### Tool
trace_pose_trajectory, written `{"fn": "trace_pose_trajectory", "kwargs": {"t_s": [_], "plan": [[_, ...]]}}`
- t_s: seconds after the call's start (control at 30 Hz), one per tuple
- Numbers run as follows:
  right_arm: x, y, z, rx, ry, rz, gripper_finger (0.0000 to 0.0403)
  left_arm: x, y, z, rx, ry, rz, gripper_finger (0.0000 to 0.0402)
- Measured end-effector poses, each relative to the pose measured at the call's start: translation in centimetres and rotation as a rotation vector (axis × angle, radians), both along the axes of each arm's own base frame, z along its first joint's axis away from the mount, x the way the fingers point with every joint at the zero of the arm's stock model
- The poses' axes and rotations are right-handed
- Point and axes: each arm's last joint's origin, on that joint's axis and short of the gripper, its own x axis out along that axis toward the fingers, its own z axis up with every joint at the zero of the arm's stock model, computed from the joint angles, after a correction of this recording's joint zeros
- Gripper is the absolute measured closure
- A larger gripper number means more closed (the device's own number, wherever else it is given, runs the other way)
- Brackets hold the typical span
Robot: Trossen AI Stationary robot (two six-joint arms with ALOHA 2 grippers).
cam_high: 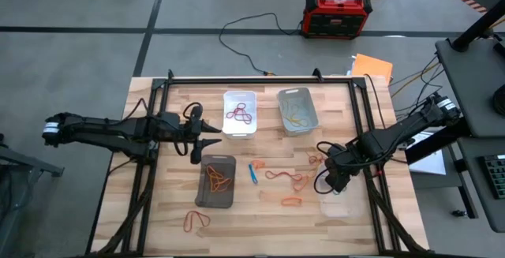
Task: Sort rubber bands into baskets
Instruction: Put the red rubber band into the white bin
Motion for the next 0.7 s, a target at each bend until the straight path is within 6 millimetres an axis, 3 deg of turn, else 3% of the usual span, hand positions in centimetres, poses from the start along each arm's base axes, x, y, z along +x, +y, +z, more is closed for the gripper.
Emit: {"fn": "trace_pose_trajectory", "kwargs": {"t_s": [0.27,0.5,0.7], "plan": [[1.1,0.3,1.5,-0.017,-0.118,-0.01,0.0268,0.3,0.0,-0.3,-0.001,0.018,0.0,0.028],[2.9,0.3,4.5,-0.178,-0.413,0.092,0.0284,0.3,0.0,-0.3,-0.001,0.012,0.0,0.028],[4.0,0.3,5.5,-0.306,-0.578,0.165,0.0285,0.3,0.0,-0.3,-0.001,0.012,0.0,0.028]]}}
